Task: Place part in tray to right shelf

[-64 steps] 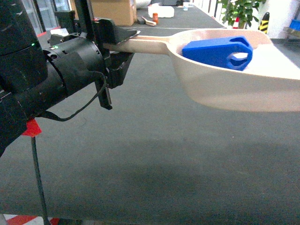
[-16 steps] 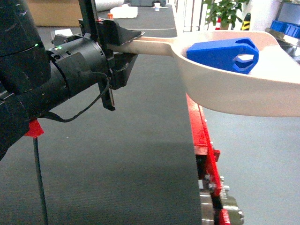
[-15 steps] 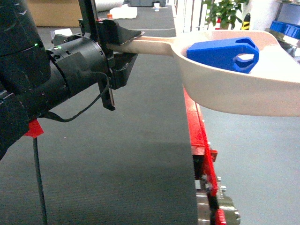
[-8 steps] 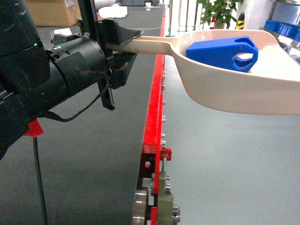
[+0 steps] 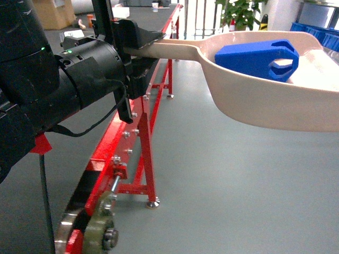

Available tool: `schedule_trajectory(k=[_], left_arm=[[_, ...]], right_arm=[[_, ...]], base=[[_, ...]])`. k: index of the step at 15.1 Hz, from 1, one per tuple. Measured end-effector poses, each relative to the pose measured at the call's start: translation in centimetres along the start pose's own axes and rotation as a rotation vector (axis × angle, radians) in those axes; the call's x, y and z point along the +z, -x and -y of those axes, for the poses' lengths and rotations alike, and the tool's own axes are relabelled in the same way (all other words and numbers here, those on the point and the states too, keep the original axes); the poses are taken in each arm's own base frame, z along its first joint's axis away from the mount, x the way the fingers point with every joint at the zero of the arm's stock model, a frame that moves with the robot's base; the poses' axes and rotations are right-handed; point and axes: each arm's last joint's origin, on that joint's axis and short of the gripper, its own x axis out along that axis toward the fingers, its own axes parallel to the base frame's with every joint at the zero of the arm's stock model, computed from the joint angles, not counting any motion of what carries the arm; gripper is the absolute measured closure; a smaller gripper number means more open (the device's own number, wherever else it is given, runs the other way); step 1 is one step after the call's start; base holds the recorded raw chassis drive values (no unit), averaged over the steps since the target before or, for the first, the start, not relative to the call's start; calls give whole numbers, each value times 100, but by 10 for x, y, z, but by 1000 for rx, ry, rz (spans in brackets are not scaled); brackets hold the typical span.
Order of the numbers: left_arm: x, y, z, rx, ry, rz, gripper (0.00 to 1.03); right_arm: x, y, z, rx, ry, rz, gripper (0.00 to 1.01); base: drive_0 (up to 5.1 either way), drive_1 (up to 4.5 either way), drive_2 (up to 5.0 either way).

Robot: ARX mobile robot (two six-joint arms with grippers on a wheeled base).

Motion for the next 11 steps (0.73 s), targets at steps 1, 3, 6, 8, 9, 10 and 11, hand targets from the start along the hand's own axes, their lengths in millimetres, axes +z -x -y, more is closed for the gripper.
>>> schedule_trajectory(k=[1, 3, 6, 8, 9, 10, 11], left_arm=[[0, 0, 0, 3, 1, 0, 86], [1, 0, -1, 6, 1, 4, 86], [1, 0, -1, 7, 1, 2, 86], [1, 0, -1, 6, 1, 2, 86], [1, 0, -1, 6, 0, 7, 86], [1, 0, 0, 3, 1, 5, 86], [1, 0, 0, 4, 0, 4, 86]], right_arm=[[0, 0, 0, 0, 0, -2, 3], [0, 0, 0, 0, 0, 0, 3], [0, 0, 0, 0, 0, 0, 3], [0, 0, 0, 0, 0, 2, 3], [0, 0, 0, 0, 0, -2, 3], [0, 0, 0, 0, 0, 0, 3], [0, 0, 0, 0, 0, 1, 3]], base=[[512, -229, -229], [510, -231, -231], [509, -232, -232], [508, -233, -233], [500, -241, -241], [498, -243, -243], [504, -237, -237]])
